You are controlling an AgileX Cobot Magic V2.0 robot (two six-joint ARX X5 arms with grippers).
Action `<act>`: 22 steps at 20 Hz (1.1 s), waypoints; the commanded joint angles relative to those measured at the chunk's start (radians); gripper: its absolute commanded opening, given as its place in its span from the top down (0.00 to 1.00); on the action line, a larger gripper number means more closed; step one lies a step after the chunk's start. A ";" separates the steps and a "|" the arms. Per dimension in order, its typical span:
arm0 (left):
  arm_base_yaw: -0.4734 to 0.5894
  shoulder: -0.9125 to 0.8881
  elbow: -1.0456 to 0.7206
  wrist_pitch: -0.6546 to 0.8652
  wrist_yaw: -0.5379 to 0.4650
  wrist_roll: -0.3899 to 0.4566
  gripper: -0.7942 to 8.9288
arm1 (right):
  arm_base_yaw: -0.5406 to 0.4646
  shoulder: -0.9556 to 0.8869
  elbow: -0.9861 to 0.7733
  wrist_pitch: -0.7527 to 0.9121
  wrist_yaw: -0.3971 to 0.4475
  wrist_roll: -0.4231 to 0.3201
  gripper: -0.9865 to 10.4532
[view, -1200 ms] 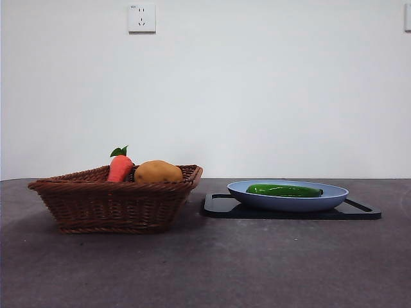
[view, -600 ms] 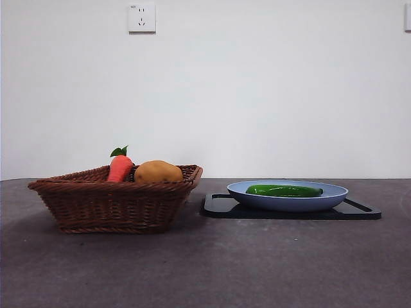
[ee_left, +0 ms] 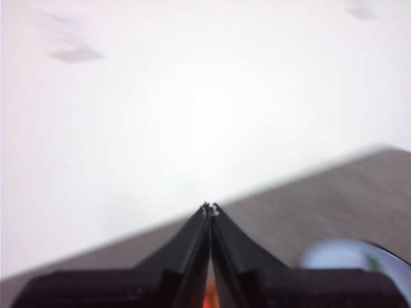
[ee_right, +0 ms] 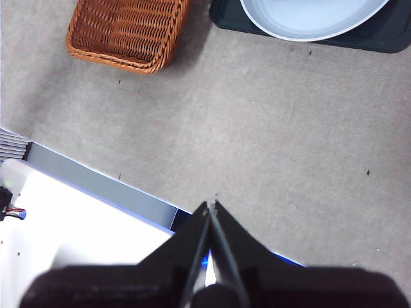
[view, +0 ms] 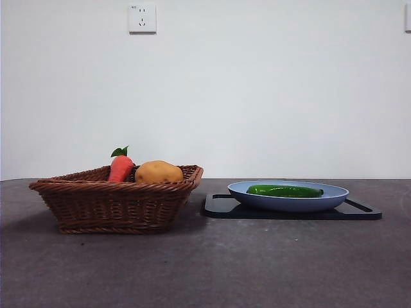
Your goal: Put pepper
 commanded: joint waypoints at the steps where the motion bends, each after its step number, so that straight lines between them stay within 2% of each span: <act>1: 0.079 -0.130 -0.162 0.139 -0.092 0.015 0.91 | 0.002 0.007 0.017 -0.004 0.001 0.005 0.90; 3: 0.130 -0.243 -0.311 0.209 -0.183 0.011 0.91 | 0.002 0.007 0.017 -0.004 0.001 0.005 0.90; 8: 0.187 -0.475 -0.617 0.217 -0.188 -0.051 0.91 | 0.002 0.007 0.017 -0.004 0.001 0.005 0.90; 11: 0.190 -0.552 -0.746 0.215 -0.188 -0.121 0.91 | 0.002 0.007 0.017 -0.004 0.001 0.005 0.90; 19: 0.190 -0.615 -0.938 0.203 -0.190 -0.171 0.91 | 0.002 0.007 0.017 -0.004 0.001 0.005 0.90; 22: 0.190 -0.636 -0.952 0.119 -0.195 -0.174 0.91 | 0.002 0.007 0.017 -0.004 0.001 0.005 0.90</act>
